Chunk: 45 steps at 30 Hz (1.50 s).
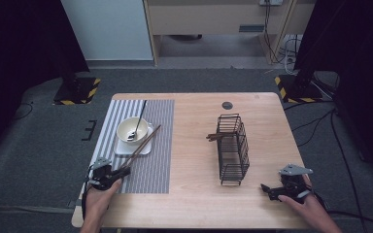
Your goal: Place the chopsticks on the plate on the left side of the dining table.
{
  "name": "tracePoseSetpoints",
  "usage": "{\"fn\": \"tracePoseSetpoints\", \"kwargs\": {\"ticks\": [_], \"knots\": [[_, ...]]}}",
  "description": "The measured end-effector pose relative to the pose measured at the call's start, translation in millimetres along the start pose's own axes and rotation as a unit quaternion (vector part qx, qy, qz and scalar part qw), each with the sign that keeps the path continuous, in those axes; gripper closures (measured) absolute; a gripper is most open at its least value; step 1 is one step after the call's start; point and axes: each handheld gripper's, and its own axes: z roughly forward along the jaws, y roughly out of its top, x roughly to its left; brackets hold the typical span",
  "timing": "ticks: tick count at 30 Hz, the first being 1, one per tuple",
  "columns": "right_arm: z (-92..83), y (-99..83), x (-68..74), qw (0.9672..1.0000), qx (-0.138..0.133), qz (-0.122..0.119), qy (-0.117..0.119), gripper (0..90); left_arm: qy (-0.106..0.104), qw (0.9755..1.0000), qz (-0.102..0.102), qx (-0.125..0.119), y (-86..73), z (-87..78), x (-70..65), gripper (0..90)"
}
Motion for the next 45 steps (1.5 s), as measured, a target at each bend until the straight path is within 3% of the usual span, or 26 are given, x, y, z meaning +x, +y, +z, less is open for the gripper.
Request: {"fn": "tracePoseSetpoints", "kwargs": {"ticks": [16, 45], "knots": [[0.0, 0.0, 0.0, 1.0000, 0.000, 0.000, 0.000, 0.3, 0.001, 0.9996, -0.005, 0.029, -1.9, 7.6, -2.4, 82.8], [0.1, -0.1, 0.3, 1.0000, -0.001, 0.001, 0.000, 0.2, -0.004, 0.9994, -0.018, 0.029, -2.4, 8.3, -1.0, 81.8]]}}
